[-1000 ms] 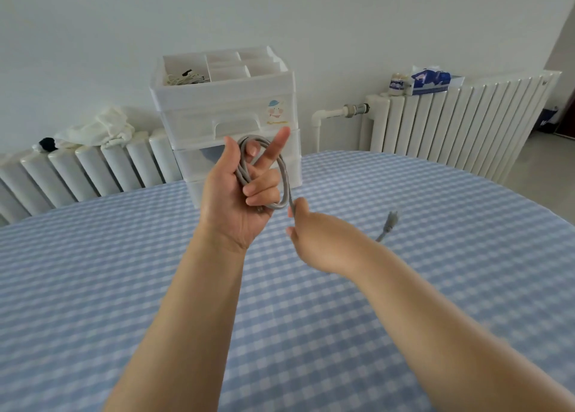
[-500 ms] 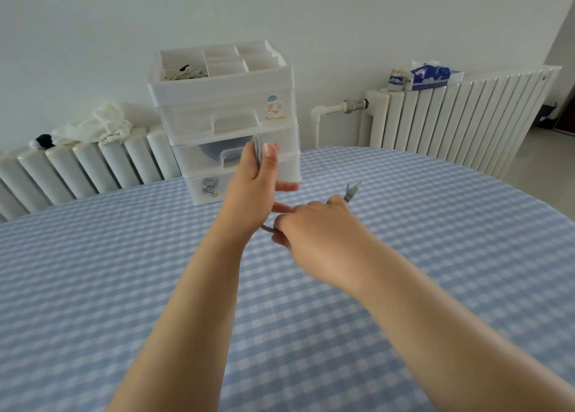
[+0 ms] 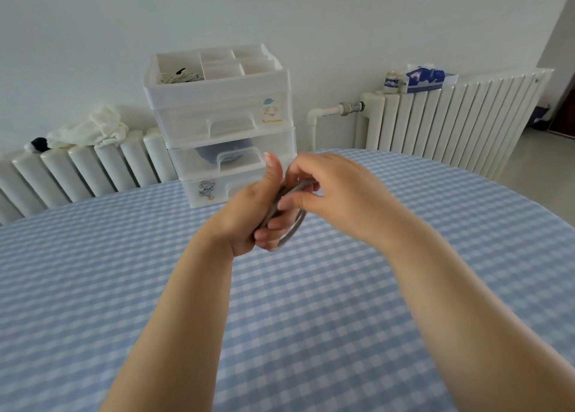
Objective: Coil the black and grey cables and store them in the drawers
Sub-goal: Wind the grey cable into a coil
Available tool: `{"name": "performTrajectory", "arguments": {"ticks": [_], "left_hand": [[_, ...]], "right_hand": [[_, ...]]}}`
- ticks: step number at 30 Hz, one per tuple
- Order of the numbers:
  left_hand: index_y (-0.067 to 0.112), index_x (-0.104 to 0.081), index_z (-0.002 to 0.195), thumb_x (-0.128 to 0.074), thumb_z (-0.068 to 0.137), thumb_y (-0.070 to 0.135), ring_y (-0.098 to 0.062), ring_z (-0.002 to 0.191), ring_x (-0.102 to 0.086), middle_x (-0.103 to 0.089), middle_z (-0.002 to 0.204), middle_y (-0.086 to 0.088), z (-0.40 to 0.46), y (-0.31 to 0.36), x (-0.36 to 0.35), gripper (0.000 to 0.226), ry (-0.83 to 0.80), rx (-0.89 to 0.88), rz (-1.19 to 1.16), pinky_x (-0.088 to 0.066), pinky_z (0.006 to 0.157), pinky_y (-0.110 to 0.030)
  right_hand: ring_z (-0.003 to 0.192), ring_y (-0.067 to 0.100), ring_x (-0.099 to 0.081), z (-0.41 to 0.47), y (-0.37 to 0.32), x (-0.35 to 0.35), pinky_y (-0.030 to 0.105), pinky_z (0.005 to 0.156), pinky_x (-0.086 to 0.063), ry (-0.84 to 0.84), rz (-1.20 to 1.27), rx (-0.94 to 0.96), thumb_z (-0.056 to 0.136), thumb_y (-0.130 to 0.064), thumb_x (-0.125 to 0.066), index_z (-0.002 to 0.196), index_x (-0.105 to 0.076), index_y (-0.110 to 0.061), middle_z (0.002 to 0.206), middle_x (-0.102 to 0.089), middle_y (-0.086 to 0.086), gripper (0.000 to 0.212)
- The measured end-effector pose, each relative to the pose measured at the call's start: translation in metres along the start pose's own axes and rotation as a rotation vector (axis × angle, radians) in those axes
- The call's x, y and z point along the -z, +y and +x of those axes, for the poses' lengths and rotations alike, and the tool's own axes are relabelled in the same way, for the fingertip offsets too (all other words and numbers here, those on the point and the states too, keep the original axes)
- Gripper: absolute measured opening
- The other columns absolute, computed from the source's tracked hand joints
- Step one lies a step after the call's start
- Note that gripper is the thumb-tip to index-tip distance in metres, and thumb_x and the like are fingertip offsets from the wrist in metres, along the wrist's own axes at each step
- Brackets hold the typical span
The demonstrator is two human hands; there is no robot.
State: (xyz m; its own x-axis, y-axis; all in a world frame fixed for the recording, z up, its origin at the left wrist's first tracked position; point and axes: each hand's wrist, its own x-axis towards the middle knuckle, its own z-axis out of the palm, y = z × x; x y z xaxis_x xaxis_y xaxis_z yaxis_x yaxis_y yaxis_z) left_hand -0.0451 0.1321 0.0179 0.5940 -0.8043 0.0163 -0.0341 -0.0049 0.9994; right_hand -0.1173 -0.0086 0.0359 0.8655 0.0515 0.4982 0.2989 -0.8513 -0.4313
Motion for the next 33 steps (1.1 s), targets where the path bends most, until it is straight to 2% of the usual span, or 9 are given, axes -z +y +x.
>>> {"name": "performTrajectory", "arguments": {"ticks": [4, 9, 13, 17, 22, 25, 28, 31, 33], "left_hand": [[0.015, -0.047, 0.077, -0.036, 0.09, 0.059, 0.0, 0.026, -0.021, -0.028, 0.042, 0.008, 0.0, -0.003, 0.012, 0.047, -0.115, 0.014, -0.28, -0.018, 0.033, -0.008], [0.014, -0.045, 0.079, -0.074, 0.079, 0.032, 0.001, 0.026, -0.026, -0.026, 0.043, 0.009, 0.001, -0.005, 0.018, 0.034, -0.248, 0.007, -0.494, -0.02, 0.03, -0.008], [0.014, -0.044, 0.079, -0.072, 0.082, 0.027, -0.005, 0.028, -0.018, -0.022, 0.045, 0.007, 0.002, -0.007, 0.018, 0.03, -0.313, 0.011, -0.575, -0.022, 0.03, -0.009], [0.017, -0.037, 0.077, -0.072, 0.082, 0.029, -0.005, 0.029, -0.018, -0.021, 0.044, 0.008, 0.003, -0.009, 0.017, 0.037, -0.322, 0.021, -0.611, -0.022, 0.03, -0.009], [0.018, -0.043, 0.069, -0.062, 0.086, 0.036, 0.0, 0.026, -0.021, -0.025, 0.041, 0.01, 0.004, -0.004, 0.009, 0.031, -0.082, 0.037, -0.505, -0.017, 0.029, -0.01], [0.018, -0.043, 0.066, -0.059, 0.087, 0.031, -0.001, 0.028, -0.02, -0.025, 0.043, 0.009, 0.003, -0.001, 0.007, 0.029, 0.091, -0.003, -0.337, -0.014, 0.032, -0.011], [0.019, -0.053, 0.066, -0.063, 0.083, 0.024, -0.004, 0.032, -0.018, -0.024, 0.046, 0.007, -0.001, 0.003, 0.009, 0.02, 0.153, -0.061, -0.234, -0.014, 0.034, -0.013], [0.018, -0.054, 0.07, -0.062, 0.08, 0.024, -0.005, 0.034, -0.018, -0.025, 0.047, 0.006, -0.004, 0.007, 0.01, 0.014, 0.19, -0.103, -0.182, -0.017, 0.034, -0.013], [0.018, -0.052, 0.072, -0.063, 0.082, 0.024, -0.007, 0.037, -0.017, -0.024, 0.05, 0.005, -0.004, 0.008, 0.009, 0.016, 0.237, -0.133, -0.166, -0.018, 0.036, -0.014]], "right_hand": [[0.072, 0.012, -0.064, 0.006, 0.014, 0.005, 0.041, 0.071, -0.056, 0.038, 0.232, -0.105, 0.084, -0.038, -0.069, 0.081, -0.064, -0.026, 0.075, -0.067, -0.004, 0.014], [0.073, 0.002, -0.064, 0.005, 0.021, 0.012, 0.025, 0.06, -0.056, -0.069, 0.487, -0.251, 0.094, -0.031, -0.057, 0.085, -0.068, -0.016, 0.076, -0.066, -0.011, 0.02], [0.093, 0.009, -0.064, 0.005, 0.024, 0.014, 0.029, 0.076, -0.055, -0.157, 0.605, -0.317, 0.098, -0.033, -0.048, 0.091, -0.065, -0.015, 0.088, -0.066, -0.007, 0.026], [0.099, 0.014, -0.065, 0.006, 0.022, 0.011, 0.035, 0.091, -0.054, -0.139, 0.767, -0.376, 0.095, -0.037, -0.051, 0.108, -0.059, 0.008, 0.094, -0.066, 0.001, 0.048], [0.08, 0.018, -0.068, 0.006, 0.024, 0.013, 0.038, 0.084, -0.056, -0.163, 0.86, -0.41, 0.096, -0.032, -0.053, 0.112, -0.06, 0.006, 0.09, -0.071, 0.004, 0.041], [0.081, 0.016, -0.067, 0.006, 0.029, 0.017, 0.035, 0.081, -0.055, -0.188, 0.908, -0.399, 0.098, -0.024, -0.052, 0.111, -0.064, 0.003, 0.095, -0.074, 0.006, 0.033], [0.089, 0.017, -0.066, 0.003, 0.033, 0.02, 0.033, 0.087, -0.056, -0.277, 0.978, -0.352, 0.091, -0.016, -0.058, 0.102, -0.067, 0.001, 0.1, -0.073, 0.008, 0.022], [0.089, 0.02, -0.062, 0.002, 0.035, 0.021, 0.028, 0.083, -0.054, -0.362, 1.017, -0.272, 0.079, -0.018, -0.063, 0.103, -0.066, 0.003, 0.097, -0.07, 0.01, 0.032], [0.083, 0.014, -0.064, 0.003, 0.032, 0.018, 0.026, 0.079, -0.053, -0.3, 0.963, -0.228, 0.071, -0.02, -0.068, 0.096, -0.068, -0.004, 0.09, -0.07, 0.006, 0.029]]}}
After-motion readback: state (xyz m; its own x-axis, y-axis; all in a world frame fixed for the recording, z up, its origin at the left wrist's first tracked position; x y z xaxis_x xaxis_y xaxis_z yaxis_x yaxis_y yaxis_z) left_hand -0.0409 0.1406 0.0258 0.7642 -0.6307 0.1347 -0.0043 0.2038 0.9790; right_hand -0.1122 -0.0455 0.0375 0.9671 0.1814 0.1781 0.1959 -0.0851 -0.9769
